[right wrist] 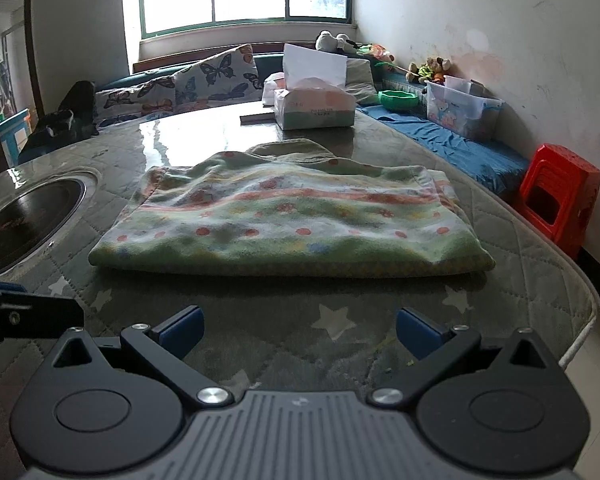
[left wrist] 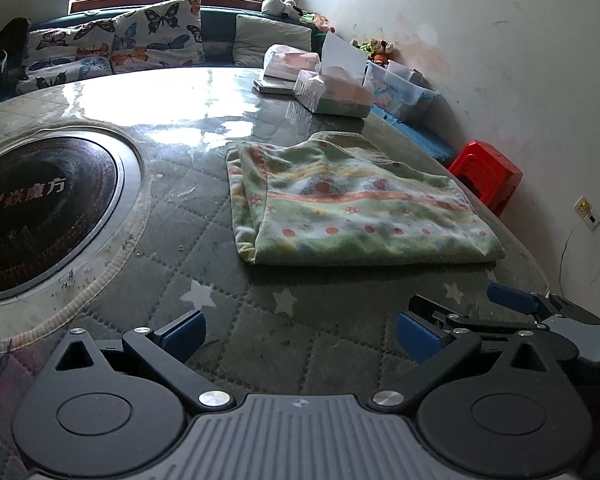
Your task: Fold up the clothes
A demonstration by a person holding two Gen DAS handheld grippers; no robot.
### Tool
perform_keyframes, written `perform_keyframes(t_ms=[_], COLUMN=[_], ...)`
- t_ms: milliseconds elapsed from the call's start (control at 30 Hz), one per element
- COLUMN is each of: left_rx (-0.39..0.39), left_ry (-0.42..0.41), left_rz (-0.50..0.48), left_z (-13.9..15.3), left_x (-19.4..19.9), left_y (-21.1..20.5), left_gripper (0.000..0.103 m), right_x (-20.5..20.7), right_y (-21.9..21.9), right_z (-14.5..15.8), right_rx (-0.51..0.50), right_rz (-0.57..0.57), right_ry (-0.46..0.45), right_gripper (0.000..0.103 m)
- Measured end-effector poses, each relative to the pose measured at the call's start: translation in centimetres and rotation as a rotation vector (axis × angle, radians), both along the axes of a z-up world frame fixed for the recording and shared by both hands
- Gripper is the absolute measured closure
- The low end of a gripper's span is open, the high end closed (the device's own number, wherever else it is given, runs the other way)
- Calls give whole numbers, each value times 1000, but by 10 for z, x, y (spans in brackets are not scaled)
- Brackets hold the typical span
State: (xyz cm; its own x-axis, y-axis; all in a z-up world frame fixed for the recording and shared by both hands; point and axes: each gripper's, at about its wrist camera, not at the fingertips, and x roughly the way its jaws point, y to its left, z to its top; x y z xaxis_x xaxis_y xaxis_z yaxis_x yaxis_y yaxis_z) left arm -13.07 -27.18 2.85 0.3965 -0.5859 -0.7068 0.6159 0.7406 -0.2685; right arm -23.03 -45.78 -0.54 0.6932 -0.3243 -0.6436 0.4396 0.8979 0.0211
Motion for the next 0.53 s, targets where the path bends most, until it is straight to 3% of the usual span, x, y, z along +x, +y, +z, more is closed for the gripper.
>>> perform_keyframes(t_ms=[533], left_rx=[31], left_ry=[9], left_rz=[-3], left_z=[-5], left_x=[-5], left_y=[-4], left_gripper=[0], right_x=[-3], right_y=[1], right_z=[-1], right_rx=[9], right_rz=[-7], right_ry=[3], right_gripper=[0])
